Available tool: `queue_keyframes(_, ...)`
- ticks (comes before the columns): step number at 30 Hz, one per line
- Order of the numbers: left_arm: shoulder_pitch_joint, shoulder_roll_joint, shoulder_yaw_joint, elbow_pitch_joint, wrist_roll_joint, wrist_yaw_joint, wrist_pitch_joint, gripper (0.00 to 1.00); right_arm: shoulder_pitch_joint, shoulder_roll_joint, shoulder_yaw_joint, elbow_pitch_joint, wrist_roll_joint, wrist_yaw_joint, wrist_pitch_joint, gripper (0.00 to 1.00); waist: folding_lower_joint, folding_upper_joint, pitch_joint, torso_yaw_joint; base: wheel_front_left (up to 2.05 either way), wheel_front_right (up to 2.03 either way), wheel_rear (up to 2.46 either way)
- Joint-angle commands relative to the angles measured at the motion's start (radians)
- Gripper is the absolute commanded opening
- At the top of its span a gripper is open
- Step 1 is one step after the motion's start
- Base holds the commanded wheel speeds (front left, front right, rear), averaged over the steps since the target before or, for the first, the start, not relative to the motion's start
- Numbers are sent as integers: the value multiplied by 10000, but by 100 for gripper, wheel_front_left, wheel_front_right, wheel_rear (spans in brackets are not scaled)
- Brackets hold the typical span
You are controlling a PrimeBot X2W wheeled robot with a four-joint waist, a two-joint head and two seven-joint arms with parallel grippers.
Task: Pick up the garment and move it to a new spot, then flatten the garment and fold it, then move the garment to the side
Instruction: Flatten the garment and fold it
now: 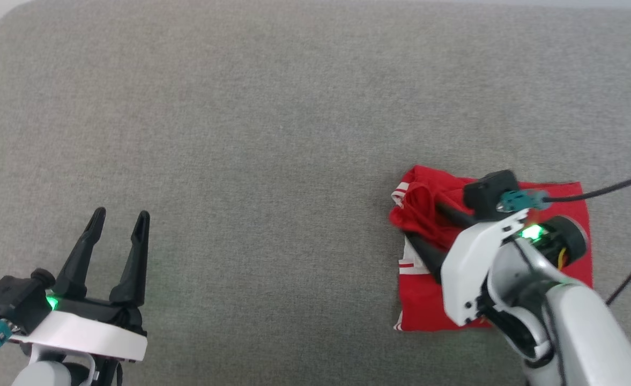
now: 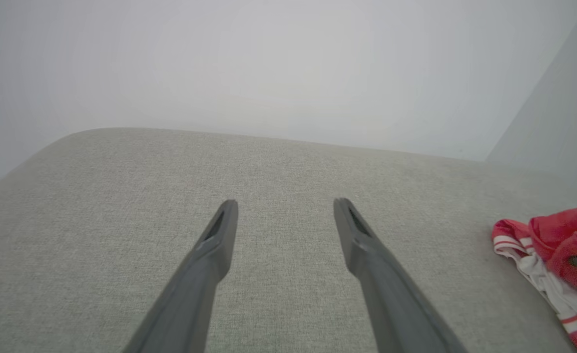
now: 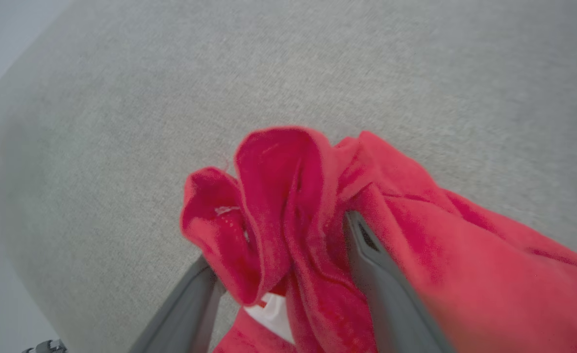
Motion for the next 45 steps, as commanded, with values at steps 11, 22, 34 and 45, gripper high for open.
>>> queue_keyframes(11, 372, -64, -135, 249, -145, 22, -43, 100, 320, -685, -1771, -159, 305, -8, -1806, 100, 0, -1, -767, -414, 0, 0, 0)
queue_keyframes(22, 584, -213, 29, 721, -237, 22, -43, 100, 970, -579, -2896, 2177, -775, -8, -6534, 100, 0, -1, -1545, -512, 0, 0, 0)
queue_keyframes(34, 1287, -246, 377, 524, 151, 22, -43, 100, 2411, 215, -3876, 1716, -1293, -8, -8522, 100, 0, -1, -2061, -523, 0, 0, 0)
queue_keyframes(45, 2405, -340, 1088, -281, 406, 24, -43, 100, 3415, 595, -4499, 195, -1378, -8, -8242, 100, 0, -1, -2026, -589, 0, 0, 0)
